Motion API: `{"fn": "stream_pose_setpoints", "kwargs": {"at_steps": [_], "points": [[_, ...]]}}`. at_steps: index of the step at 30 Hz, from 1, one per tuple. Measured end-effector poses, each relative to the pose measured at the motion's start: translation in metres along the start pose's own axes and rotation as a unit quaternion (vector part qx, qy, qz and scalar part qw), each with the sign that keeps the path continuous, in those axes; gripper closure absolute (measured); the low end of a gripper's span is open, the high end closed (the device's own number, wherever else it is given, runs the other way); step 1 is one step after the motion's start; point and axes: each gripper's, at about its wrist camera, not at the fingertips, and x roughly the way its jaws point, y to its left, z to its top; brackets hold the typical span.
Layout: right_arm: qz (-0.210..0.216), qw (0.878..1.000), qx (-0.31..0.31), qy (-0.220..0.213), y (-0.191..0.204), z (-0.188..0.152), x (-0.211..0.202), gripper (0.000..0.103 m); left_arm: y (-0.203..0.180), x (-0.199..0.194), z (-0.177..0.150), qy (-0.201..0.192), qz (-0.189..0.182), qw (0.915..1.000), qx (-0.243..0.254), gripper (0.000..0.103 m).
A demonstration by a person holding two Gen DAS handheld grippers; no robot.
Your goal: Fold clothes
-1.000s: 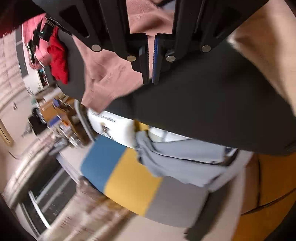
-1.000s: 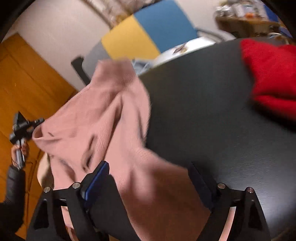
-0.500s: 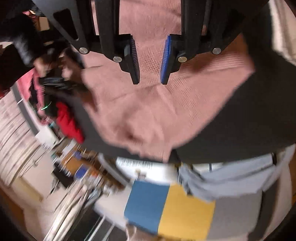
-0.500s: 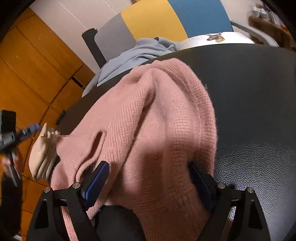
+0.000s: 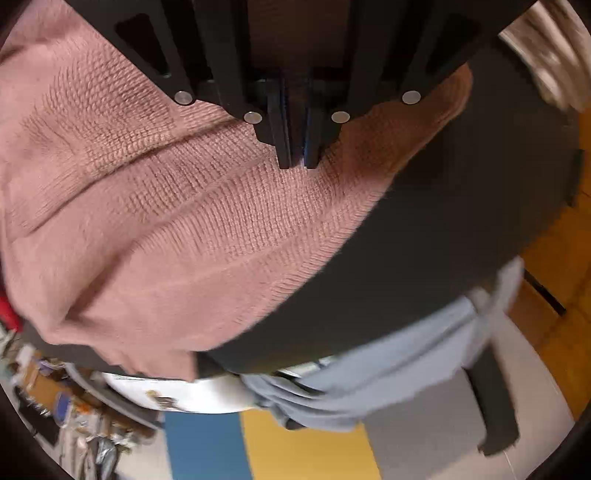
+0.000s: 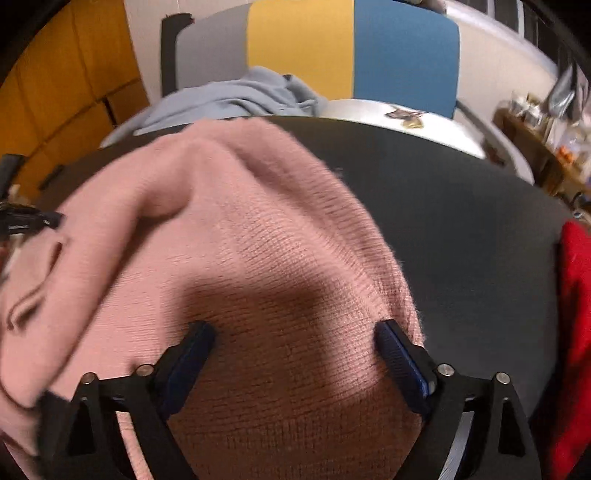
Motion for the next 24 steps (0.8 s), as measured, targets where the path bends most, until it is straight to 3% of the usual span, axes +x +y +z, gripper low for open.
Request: {"fn": "stream_pose_setpoints", "kwargs": {"at_steps": [1, 4, 6, 8, 10, 12, 13, 15, 17, 20, 24], "points": [[-0.012, 1.0, 0.001, 0.0, -0.008, 0.007, 0.007, 0.008, 0.002, 0.002, 0.007, -0.001, 0.004, 0.9999, -0.012, 0.093], [-0.041, 0.999, 0.01, 0.001, -0.029, 0.024, 0.023, 0.0, 0.032, -0.018, 0.013, -0.02, -0.062, 0.9913, -0.114, 0.09], [-0.055, 0.998, 0.023, 0.0, -0.041, 0.03, 0.027, 0.0, 0.051, -0.039, 0.005, -0.037, -0.125, 0.9761, -0.174, 0.087], [-0.059, 0.998, 0.033, -0.002, -0.046, 0.037, 0.033, 0.0, 0.05, -0.061, -0.017, -0.035, -0.227, 0.9553, -0.186, 0.084], [-0.06, 0.997, 0.041, -0.004, -0.049, 0.04, 0.035, 0.0, 0.039, -0.082, -0.046, -0.028, -0.307, 0.9354, -0.173, 0.082], [-0.061, 0.997, 0.044, -0.005, -0.05, 0.041, 0.035, 0.0, 0.016, -0.089, -0.081, -0.005, -0.36, 0.9207, -0.149, 0.078], [-0.063, 0.997, 0.046, -0.003, -0.05, 0.041, 0.034, 0.0, 0.004, -0.09, -0.097, 0.008, -0.375, 0.9165, -0.14, 0.077], [-0.067, 0.996, 0.055, -0.006, -0.046, 0.039, 0.024, 0.0, -0.017, -0.088, -0.124, 0.026, -0.375, 0.9166, -0.137, 0.075], [-0.062, 0.996, 0.064, -0.018, -0.041, 0.034, 0.009, 0.0, -0.03, -0.082, -0.151, 0.043, -0.388, 0.9069, -0.158, 0.071], [-0.007, 0.996, 0.072, -0.06, -0.024, 0.018, -0.028, 0.0, -0.042, -0.074, -0.169, 0.044, -0.435, 0.8763, -0.201, 0.062], [0.061, 0.992, 0.082, -0.075, -0.002, -0.014, -0.059, 0.0, -0.063, -0.067, -0.163, 0.027, -0.474, 0.8457, -0.243, 0.055]]}}
